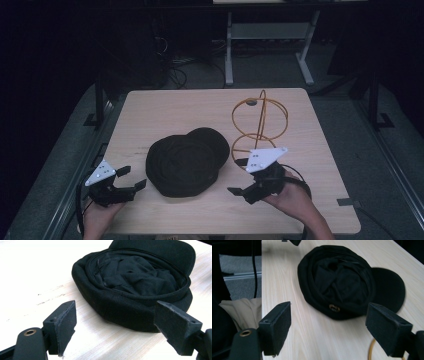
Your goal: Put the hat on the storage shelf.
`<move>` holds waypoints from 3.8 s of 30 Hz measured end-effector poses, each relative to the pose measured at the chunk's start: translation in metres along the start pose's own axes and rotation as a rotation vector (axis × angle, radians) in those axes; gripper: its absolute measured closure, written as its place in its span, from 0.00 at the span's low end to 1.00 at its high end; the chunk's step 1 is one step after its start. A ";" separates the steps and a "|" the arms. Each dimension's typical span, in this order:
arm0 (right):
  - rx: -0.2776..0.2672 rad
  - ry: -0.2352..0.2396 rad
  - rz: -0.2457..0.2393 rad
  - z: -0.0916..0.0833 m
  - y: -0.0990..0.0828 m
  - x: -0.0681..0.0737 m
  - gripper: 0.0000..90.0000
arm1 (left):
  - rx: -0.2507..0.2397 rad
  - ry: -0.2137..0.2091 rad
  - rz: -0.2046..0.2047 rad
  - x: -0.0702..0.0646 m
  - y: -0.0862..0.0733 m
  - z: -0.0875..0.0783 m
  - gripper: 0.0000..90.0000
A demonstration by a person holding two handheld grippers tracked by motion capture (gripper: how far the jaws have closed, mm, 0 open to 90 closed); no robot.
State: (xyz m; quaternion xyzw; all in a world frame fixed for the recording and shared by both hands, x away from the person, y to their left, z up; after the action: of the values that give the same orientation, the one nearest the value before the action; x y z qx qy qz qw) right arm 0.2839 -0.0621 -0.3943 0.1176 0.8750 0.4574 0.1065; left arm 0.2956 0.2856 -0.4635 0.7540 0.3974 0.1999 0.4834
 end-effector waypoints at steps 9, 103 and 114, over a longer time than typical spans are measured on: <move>0.070 0.089 -0.038 0.048 0.019 -0.003 0.31 | -0.004 0.004 -0.011 0.000 0.000 0.000 0.20; 0.073 0.220 -0.055 0.118 0.073 -0.004 0.90 | -0.046 -0.045 -0.007 -0.004 0.011 -0.001 0.21; 0.002 0.212 -0.016 0.089 0.100 -0.016 0.90 | -0.099 -0.097 0.010 -0.016 0.033 -0.004 0.21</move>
State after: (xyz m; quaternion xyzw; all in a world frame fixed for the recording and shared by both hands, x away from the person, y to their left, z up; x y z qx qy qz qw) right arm 0.3361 0.0568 -0.3604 0.0615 0.8827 0.4656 0.0170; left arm 0.2966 0.2679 -0.4311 0.7399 0.3591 0.1848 0.5380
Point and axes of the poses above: each handheld gripper's, and its own axes: z roughly forward along the jaws, y roughly out of its top, x roughly to its left, the point moved 7 cm from there along z, roughly forward along the jaws, and after that the axes turned 4 degrees about -x, right-handed, at the moved point
